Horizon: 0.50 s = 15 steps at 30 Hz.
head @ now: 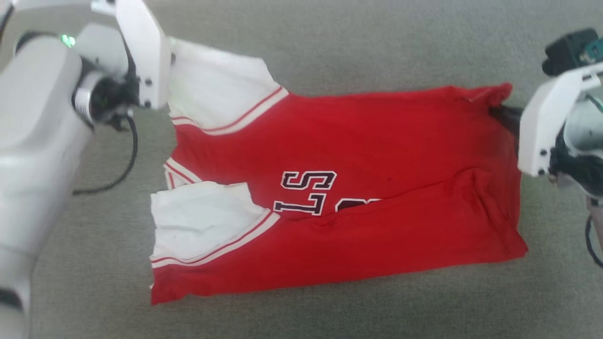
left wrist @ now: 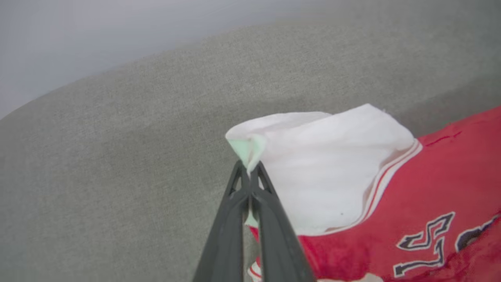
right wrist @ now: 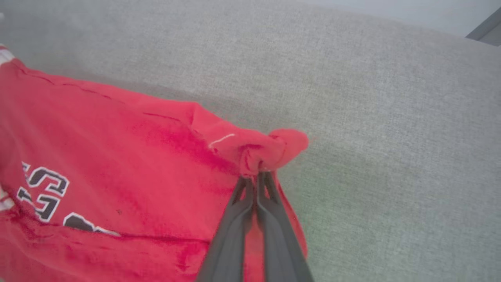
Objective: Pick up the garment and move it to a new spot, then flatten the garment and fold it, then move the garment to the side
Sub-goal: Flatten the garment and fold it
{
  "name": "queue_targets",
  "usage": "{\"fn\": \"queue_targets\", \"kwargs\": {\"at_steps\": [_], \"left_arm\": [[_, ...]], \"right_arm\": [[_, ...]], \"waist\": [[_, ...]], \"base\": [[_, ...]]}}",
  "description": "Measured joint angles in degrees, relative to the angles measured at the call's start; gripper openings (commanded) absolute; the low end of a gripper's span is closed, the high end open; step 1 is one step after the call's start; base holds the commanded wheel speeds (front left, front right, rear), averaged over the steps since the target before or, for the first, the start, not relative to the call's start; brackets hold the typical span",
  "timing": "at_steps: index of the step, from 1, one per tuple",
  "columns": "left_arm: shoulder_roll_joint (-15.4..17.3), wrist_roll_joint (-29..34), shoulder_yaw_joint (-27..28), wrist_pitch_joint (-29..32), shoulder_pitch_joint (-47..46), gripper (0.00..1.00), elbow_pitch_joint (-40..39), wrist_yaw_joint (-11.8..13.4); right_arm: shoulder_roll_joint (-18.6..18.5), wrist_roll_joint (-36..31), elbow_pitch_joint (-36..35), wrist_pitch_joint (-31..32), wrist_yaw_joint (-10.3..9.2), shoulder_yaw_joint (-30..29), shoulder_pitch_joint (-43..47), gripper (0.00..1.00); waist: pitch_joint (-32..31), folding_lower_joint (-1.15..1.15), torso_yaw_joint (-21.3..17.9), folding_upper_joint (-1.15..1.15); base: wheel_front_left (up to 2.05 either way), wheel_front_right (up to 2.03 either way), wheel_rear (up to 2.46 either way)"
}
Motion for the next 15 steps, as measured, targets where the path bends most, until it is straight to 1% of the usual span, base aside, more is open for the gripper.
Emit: {"fn": "queue_targets", "kwargs": {"at_steps": [3, 4, 7, 10, 11, 14, 15], "left_arm": [[2.93, -0.51, -0.19, 1.35, 4.41, 0.0, -7.77, 2.45], [5.13, -0.87, -0.1, 2.38, 7.74, 0.0, -13.92, 4.8], [8.73, -1.31, 0.07, 4.08, 13.61, 0.0, -24.23, 9.34], [12.54, -1.91, 0.6, 5.36, 19.87, 0.0, -34.54, 14.66], [12.54, -1.91, 0.6, 5.36, 19.87, 0.0, -34.54, 14.66], [15.46, -2.44, 0.91, 5.83, 26.38, 0.0, -42.68, 19.5], [16.3, -2.55, 0.85, 5.94, 28.44, 0.0, -44.89, 20.75]], "right_arm": [[-0.59, 0.01, -4.22, 1.25, 0.0, -1.44, 3.53, 0.0], [-1.12, 0.03, -7.26, 2.11, 0.0, -2.2, 6.08, 0.0], [-1.19, 0.08, -11.23, 3.57, 0.0, -4.07, 10.5, 0.0], [-0.91, 0.43, -14.05, 5.42, 0.0, -6.24, 14.69, 0.0], [-0.91, 0.43, -14.05, 5.42, 0.0, -6.24, 14.69, 0.0], [-0.18, 0.49, -16.1, 6.89, 0.0, -8.37, 18.6, 0.0], [0.1, 0.45, -16.44, 7.16, 0.0, -9.28, 19.9, 0.0]], "waist": [[-1.26, 0.0, 0.73, 0.0], [-1.98, 0.0, 1.14, 0.0], [-2.87, 0.0, 1.58, 0.0], [-3.23, 0.0, 1.76, 0.0], [-3.23, 0.0, 1.76, 0.0], [-3.14, 0.0, 1.71, 0.0], [-3.12, 0.0, 1.72, 0.0]], "base": [[0.0, 0.0, 0.0], [0.0, 0.0, 0.0], [0.0, 0.0, 0.0], [0.0, 0.0, 0.0], [0.0, 0.0, 0.0], [0.0, 0.0, 0.0], [0.0, 0.0, 0.0]]}}
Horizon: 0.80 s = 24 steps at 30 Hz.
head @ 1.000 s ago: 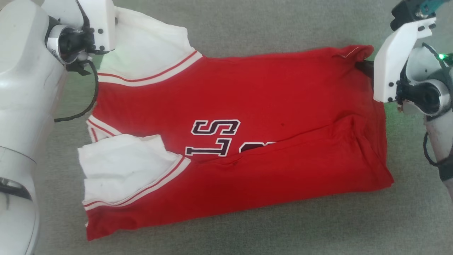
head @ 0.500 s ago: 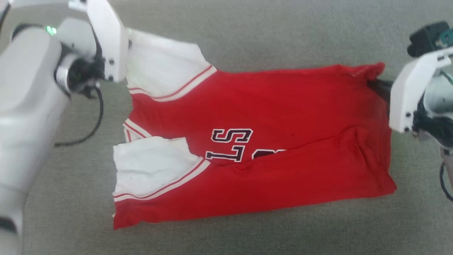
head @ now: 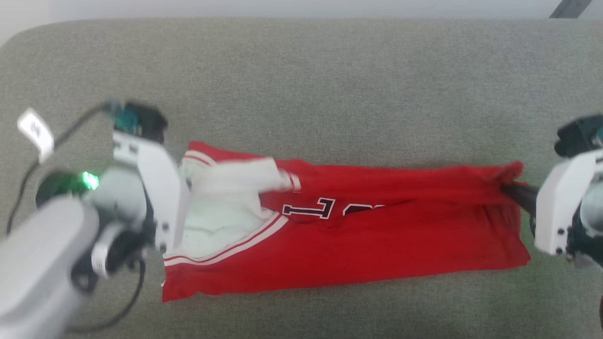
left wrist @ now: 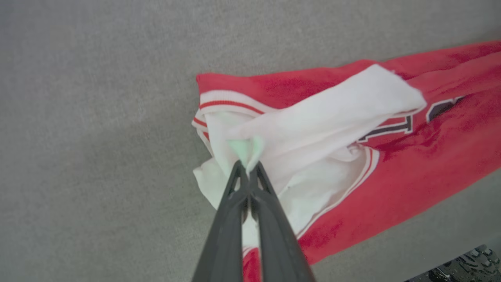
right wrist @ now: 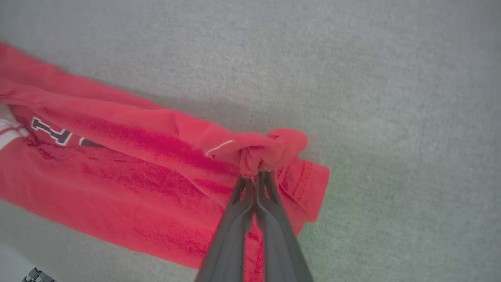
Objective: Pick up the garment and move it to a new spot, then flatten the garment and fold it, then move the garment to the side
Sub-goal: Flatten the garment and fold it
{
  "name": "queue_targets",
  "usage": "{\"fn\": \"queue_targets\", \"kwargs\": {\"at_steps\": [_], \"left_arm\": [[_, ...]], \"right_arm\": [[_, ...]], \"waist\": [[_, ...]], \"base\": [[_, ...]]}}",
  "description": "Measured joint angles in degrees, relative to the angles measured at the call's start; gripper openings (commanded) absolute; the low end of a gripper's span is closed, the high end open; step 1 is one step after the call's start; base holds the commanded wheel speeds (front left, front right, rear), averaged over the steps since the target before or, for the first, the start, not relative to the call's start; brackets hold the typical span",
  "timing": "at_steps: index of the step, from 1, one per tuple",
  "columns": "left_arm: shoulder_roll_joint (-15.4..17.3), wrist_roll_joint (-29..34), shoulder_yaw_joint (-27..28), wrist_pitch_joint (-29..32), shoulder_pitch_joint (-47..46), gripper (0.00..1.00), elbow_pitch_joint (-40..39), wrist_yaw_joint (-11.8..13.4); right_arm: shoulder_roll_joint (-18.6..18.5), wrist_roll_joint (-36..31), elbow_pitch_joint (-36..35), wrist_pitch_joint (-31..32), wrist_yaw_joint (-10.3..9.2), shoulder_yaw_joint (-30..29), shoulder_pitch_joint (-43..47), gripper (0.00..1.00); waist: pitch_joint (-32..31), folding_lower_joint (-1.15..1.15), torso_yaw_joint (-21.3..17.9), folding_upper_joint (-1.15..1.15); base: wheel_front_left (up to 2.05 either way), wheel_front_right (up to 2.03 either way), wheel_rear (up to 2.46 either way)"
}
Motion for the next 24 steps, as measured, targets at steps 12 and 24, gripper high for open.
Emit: {"fn": "queue_targets", "kwargs": {"at_steps": [12, 24], "left_arm": [[-1.22, -3.98, -0.33, -5.56, 12.52, 0.44, 0.93, 1.9], [-2.43, -4.41, 2.56, -16.25, 15.77, 1.0, 4.32, -1.87]], "right_arm": [[4.55, -1.56, 5.6, 0.29, 0.0, -0.75, 4.26, 1.0], [6.08, -1.09, 4.44, -0.88, 0.0, -1.1, 5.96, 1.0]], "waist": [[-0.97, 0.0, -0.31, 0.0], [-5.75, 0.0, -0.14, 0.0]], "base": [[0.0, 0.0, 0.0], [0.0, 0.0, 0.0]]}}
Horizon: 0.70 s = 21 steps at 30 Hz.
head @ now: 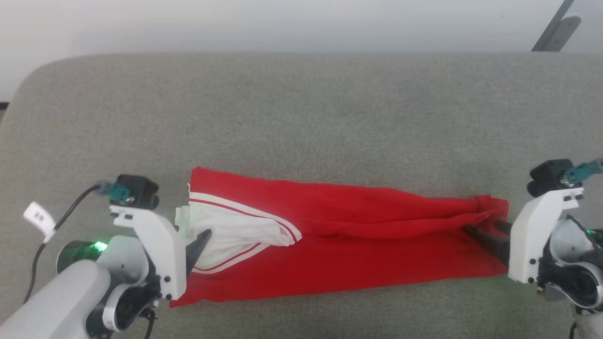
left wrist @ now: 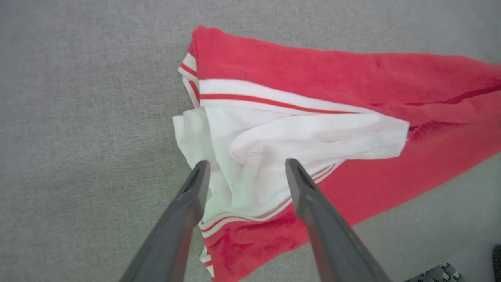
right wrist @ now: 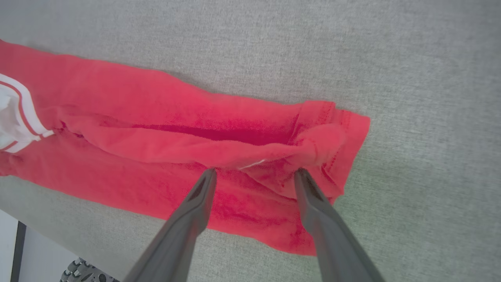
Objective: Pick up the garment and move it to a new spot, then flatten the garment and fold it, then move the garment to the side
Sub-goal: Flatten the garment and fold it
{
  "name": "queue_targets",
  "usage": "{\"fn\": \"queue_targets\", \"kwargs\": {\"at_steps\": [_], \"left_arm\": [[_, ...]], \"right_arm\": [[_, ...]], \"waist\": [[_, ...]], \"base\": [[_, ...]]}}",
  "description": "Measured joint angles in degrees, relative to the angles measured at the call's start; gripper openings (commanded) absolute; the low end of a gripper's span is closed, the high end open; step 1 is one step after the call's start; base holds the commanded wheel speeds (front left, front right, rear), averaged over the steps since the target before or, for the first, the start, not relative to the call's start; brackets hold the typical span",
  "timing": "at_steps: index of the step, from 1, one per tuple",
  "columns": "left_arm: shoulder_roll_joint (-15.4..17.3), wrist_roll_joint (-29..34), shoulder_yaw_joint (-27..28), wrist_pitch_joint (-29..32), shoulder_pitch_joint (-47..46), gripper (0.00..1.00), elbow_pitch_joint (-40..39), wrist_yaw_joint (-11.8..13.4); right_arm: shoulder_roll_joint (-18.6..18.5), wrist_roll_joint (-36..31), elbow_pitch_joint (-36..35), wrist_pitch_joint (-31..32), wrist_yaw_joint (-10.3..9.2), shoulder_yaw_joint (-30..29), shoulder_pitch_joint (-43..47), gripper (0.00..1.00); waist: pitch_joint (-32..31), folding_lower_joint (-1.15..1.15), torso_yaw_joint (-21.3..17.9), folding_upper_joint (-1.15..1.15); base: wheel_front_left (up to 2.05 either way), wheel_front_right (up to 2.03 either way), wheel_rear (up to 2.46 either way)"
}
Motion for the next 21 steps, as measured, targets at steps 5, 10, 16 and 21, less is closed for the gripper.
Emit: {"fn": "queue_targets", "kwargs": {"at_steps": [5, 10, 16, 21], "left_arm": [[0.34, 0.51, 2.15, -7.03, 3.5, 1.0, -1.62, -0.91], [0.55, 1.66, 4.74, -15.33, 6.71, 1.0, -2.48, -1.13], [0.44, 3.0, 7.3, -24.04, 9.66, 1.0, -1.77, -1.93], [-0.27, 3.96, 9.53, -30.81, 11.69, 1.0, -0.38, -1.67]], "right_arm": [[0.67, -0.75, -1.19, -0.03, 0.0, -3.36, 0.96, 1.0], [0.91, -1.77, -0.42, 0.49, 0.0, -7.06, 1.6, 1.0], [0.91, -2.63, 2.35, 1.0, 0.0, -10.06, 0.87, 1.0], [0.59, -2.99, 6.47, 1.52, 0.0, -10.39, -0.53, 1.0]], "waist": [[-1.74, 0.0, -0.13, 0.0], [-2.25, 0.0, 0.36, 0.0], [-1.68, 0.0, 1.58, 0.0], [-0.89, 0.0, 2.89, 0.0]], "base": [[0.0, 0.0, 0.0], [0.0, 0.0, 0.0], [0.0, 0.0, 0.0], [0.0, 0.0, 0.0]]}}
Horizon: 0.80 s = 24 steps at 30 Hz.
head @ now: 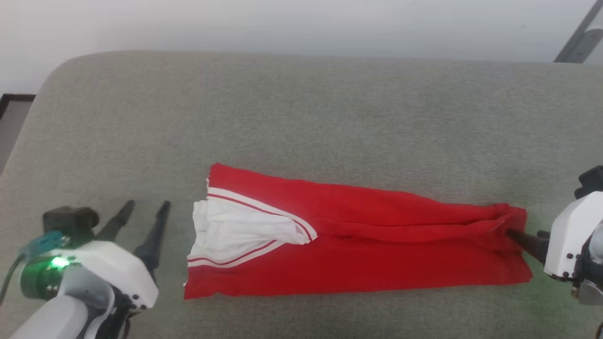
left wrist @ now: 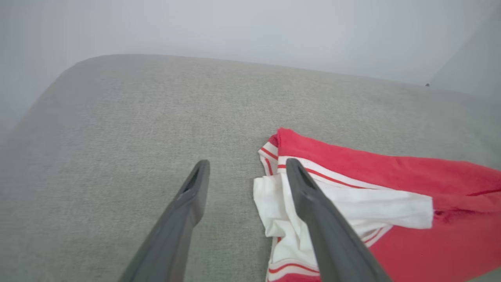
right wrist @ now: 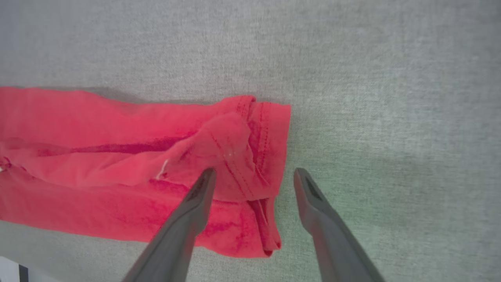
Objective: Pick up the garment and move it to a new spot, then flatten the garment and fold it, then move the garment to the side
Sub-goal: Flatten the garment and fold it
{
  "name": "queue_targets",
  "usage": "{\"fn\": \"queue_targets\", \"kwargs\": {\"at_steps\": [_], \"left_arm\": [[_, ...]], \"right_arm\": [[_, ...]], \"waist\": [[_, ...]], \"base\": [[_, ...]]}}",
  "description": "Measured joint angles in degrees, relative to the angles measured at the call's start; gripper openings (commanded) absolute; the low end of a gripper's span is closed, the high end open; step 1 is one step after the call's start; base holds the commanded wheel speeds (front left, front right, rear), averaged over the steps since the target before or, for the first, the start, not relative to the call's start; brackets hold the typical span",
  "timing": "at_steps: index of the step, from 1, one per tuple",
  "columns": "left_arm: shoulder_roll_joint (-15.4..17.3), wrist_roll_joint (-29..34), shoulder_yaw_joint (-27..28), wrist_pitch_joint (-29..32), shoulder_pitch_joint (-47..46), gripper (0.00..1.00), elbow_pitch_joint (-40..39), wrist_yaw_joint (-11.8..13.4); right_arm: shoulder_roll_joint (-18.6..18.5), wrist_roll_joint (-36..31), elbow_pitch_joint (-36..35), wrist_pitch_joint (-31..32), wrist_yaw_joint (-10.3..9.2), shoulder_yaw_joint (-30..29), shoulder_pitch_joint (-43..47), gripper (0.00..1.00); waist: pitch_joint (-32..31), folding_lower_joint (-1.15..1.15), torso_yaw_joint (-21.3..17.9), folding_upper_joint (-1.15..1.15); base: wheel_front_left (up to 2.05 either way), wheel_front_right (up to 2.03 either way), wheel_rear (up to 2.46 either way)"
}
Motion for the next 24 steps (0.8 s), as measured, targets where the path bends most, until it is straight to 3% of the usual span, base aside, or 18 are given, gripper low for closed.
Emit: {"fn": "queue_targets", "kwargs": {"at_steps": [8, 13, 14, 15, 16, 24], "left_arm": [[-2.02, 1.15, 3.66, -10.83, 2.77, 1.0, 3.41, -0.86], [-4.81, 1.71, 7.05, -13.18, 4.69, 1.0, 4.97, -2.01], [-5.37, 1.82, 7.92, -13.45, 5.22, 1.0, 5.27, -2.33], [-5.87, 2.35, 8.73, -13.47, 5.78, 1.0, 5.43, -2.85], [-6.62, 2.7, 9.78, -13.48, 6.32, 1.0, 5.44, -3.31], [-12.82, 9.07, 19.68, -13.62, 11.16, 1.0, 4.49, -7.44]], "right_arm": [[-0.6, 1.53, 9.7, 0.23, -0.01, 2.33, -3.6, 1.0], [-1.93, 3.12, 15.17, 1.57, -0.03, 5.44, -6.54, 1.0], [-2.24, 3.63, 15.9, 1.68, -0.04, 6.09, -6.99, 0.76], [-2.46, 4.35, 16.45, 1.75, -0.04, 6.37, -7.26, 0.46], [-2.76, 4.95, 16.77, 1.74, -0.04, 6.95, -7.43, 0.0], [-3.07, 9.65, 18.17, 0.62, -0.03, 7.8, -8.23, 0.0]], "waist": [[1.46, 0.0, 2.33, 0.0], [2.11, 0.0, 3.74, 0.0], [2.15, 0.0, 4.02, 0.0], [2.18, 0.0, 4.27, 0.0], [2.19, 0.0, 4.52, 0.0], [1.44, 0.0, 5.33, 0.0]], "base": [[0.0, 0.0, 0.0], [0.0, 0.0, 0.0], [0.0, 0.0, 0.0], [0.0, 0.0, 0.0], [0.0, 0.0, 0.0], [0.0, 0.0, 0.0]]}}
